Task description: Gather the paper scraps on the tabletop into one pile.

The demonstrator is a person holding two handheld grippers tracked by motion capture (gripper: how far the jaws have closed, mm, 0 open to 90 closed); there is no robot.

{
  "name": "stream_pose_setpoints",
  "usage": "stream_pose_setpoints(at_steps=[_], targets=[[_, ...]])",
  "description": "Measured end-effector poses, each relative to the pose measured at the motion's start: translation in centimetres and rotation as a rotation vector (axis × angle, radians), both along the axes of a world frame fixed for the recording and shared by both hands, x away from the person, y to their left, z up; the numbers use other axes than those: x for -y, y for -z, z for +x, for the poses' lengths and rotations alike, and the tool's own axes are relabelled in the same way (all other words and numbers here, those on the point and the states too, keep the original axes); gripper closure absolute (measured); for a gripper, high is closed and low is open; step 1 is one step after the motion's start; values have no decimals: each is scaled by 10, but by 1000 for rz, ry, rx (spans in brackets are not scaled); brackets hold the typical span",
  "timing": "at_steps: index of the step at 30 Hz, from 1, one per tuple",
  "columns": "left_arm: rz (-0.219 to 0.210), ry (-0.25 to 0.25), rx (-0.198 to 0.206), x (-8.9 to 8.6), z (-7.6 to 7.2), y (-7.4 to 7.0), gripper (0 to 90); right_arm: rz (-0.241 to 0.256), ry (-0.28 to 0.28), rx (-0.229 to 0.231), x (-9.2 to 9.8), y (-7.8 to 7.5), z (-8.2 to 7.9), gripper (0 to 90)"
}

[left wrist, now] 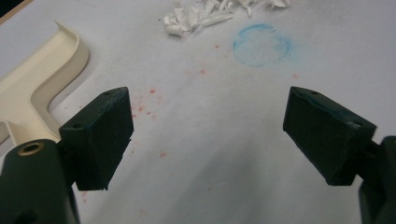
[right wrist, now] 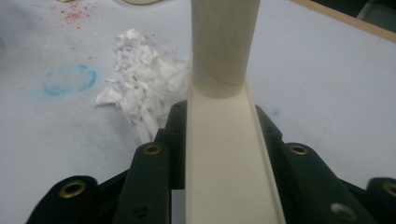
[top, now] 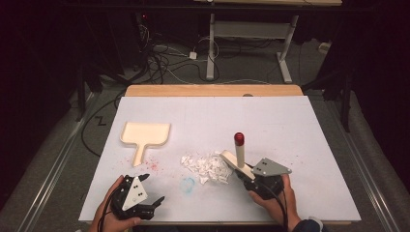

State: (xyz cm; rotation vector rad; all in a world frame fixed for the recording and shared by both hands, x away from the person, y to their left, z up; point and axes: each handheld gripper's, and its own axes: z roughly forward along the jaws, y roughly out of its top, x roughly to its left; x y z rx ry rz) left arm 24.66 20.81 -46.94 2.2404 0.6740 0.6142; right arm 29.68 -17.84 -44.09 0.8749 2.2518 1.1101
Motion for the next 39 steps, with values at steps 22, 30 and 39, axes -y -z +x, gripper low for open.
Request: stream_pose_setpoints(at_steps=[22,30,39], targets=[[-15,18,-8,2,1,-1,155,67,249,127,-21,16,32,683],[-19,23,3,1,0,-2,155,70,196,131,-79,26,18,678],[-19,24,2,0,0,-2,156,85,152,160,-106,22,19,682]])
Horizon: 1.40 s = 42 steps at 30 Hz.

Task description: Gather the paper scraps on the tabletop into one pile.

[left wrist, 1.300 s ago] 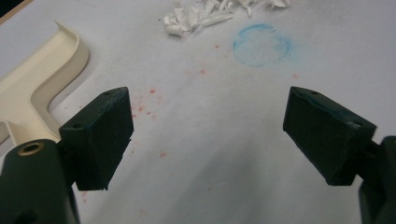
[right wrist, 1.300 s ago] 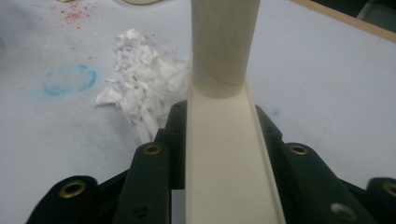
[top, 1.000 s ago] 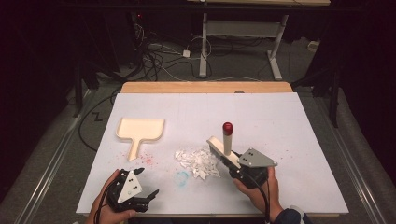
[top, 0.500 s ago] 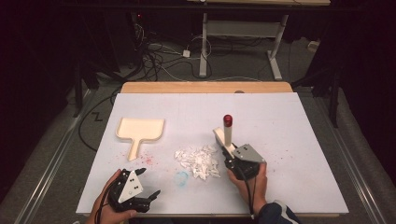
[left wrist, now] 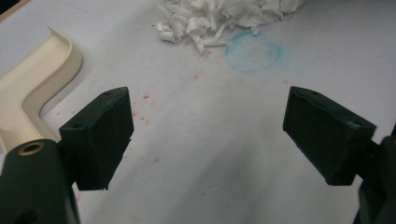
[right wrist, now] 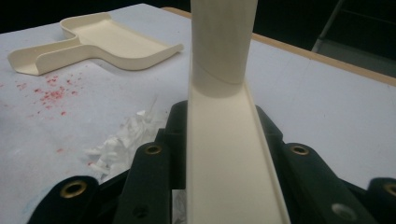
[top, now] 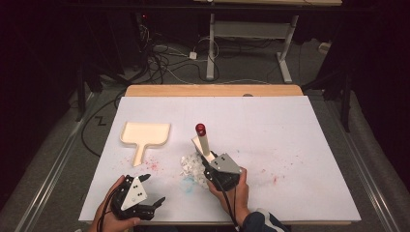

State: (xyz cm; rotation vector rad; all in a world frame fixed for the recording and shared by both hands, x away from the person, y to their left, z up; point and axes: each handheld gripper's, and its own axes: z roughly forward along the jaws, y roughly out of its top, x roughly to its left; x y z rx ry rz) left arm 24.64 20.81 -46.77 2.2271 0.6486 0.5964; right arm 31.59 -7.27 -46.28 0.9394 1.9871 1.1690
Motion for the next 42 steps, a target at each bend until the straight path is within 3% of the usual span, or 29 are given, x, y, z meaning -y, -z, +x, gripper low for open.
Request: stream_pose_setpoints(at_steps=[3,8,12,16,19,24,29,32,37,42], targets=[[2,-3,-1,0,0,0,155,-3,4,13,6,-3,4,682],[8,-5,-10,2,0,1,155,66,-6,-1,32,-20,11,681],[15,-4,-9,2,-1,1,155,115,-59,-30,56,-34,9,682],[23,-2,-6,2,-2,1,155,81,-161,-48,78,-46,-2,682],[28,-1,-6,2,-2,2,155,59,-178,-73,94,-48,-15,682],[36,2,-5,4,-2,2,155,22,-204,-138,114,-37,-34,682],[38,8,-5,6,-1,1,155,-10,-252,-198,107,-23,-44,682],[31,11,-4,6,1,1,155,-24,-281,-185,82,-20,-44,682],[27,13,-9,5,0,1,156,-47,-308,-161,65,-22,-43,682],[29,10,-8,5,0,2,155,-33,-284,-138,80,-30,-40,682]])
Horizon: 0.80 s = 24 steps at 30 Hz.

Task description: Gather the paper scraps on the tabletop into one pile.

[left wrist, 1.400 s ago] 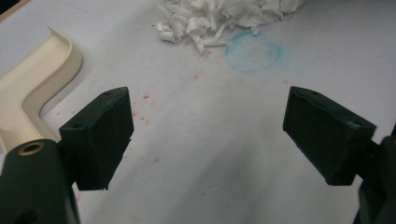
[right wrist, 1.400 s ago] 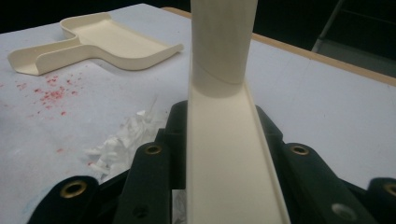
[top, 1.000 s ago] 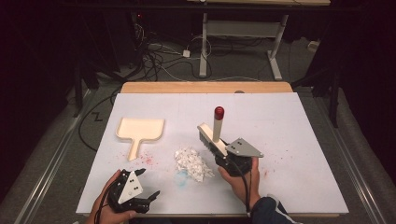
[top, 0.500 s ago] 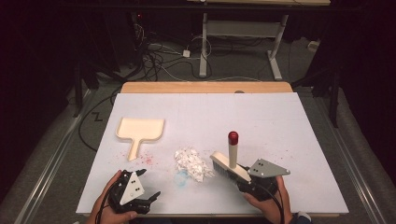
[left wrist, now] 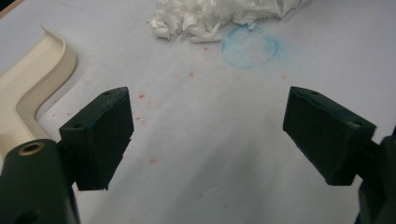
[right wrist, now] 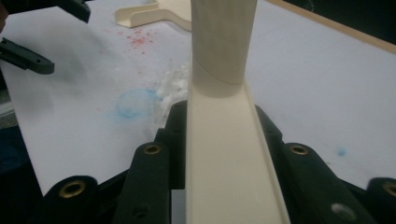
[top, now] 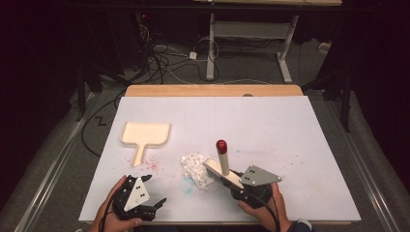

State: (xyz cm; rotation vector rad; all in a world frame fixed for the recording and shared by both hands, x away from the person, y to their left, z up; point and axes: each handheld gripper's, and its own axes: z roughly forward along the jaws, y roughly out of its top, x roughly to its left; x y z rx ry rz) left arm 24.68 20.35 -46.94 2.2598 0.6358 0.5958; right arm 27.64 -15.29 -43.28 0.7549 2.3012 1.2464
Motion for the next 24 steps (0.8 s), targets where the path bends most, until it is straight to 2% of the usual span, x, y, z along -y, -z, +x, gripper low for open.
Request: stream_pose_setpoints(at_steps=[2,9,10,16,18,20,24], targets=[[4,3,1,1,0,0,155,22,16,7,14,-5,3,682],[18,-3,-1,1,1,1,155,80,38,-25,64,-20,13,681],[19,-5,-1,1,2,1,155,101,36,-44,74,-22,15,681],[14,-10,-2,1,1,1,155,85,17,-42,94,-26,11,680],[18,-11,-3,0,2,1,155,75,1,-63,101,-27,9,681],[21,-13,-4,0,2,2,155,52,7,-72,108,-27,6,681],[25,-10,-1,1,2,2,155,26,-12,-137,119,-23,1,681]])
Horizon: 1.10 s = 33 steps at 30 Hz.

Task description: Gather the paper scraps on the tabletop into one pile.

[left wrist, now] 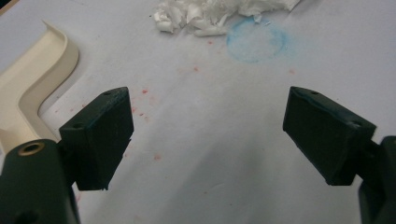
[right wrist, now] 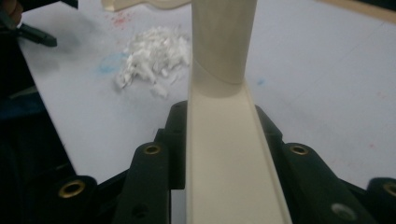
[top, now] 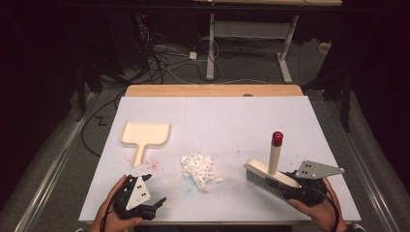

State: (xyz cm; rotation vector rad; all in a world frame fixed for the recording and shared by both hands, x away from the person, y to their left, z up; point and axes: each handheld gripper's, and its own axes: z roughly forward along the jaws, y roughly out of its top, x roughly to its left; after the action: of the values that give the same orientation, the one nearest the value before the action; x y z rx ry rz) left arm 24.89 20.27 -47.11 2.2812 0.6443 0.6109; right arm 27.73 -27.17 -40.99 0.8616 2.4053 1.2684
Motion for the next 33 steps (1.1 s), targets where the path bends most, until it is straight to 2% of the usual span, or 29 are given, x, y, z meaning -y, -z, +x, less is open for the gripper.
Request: stream_pose_setpoints(at_steps=[2,4,6,9,12,13,16,18,21,23,25,30,33], targets=[[2,0,-1,0,0,0,155,2,-21,-47,4,2,-2,681],[1,1,-2,0,1,0,155,5,-47,-114,9,4,-2,681],[-1,1,-1,1,1,0,155,5,-56,-140,12,6,-1,680],[1,8,-3,2,2,0,155,9,-62,-197,18,9,7,680],[8,14,1,2,3,0,155,-1,-53,-250,26,13,23,679],[9,16,0,3,3,0,155,-12,-44,-245,28,14,29,677],[10,19,-1,4,4,1,155,-33,-40,-275,34,15,46,638],[15,22,-3,4,5,1,155,-65,-38,-289,35,16,57,608],[17,24,-4,6,4,1,155,-146,-32,-269,33,19,72,561],[19,27,-3,7,4,1,155,-186,-30,-281,30,21,81,519],[19,31,-3,7,4,1,155,-206,-44,-276,27,22,88,506],[16,31,-7,6,4,2,155,-203,-79,-258,25,17,102,503],[17,37,-8,6,4,2,155,-256,-112,-249,21,15,109,479]])
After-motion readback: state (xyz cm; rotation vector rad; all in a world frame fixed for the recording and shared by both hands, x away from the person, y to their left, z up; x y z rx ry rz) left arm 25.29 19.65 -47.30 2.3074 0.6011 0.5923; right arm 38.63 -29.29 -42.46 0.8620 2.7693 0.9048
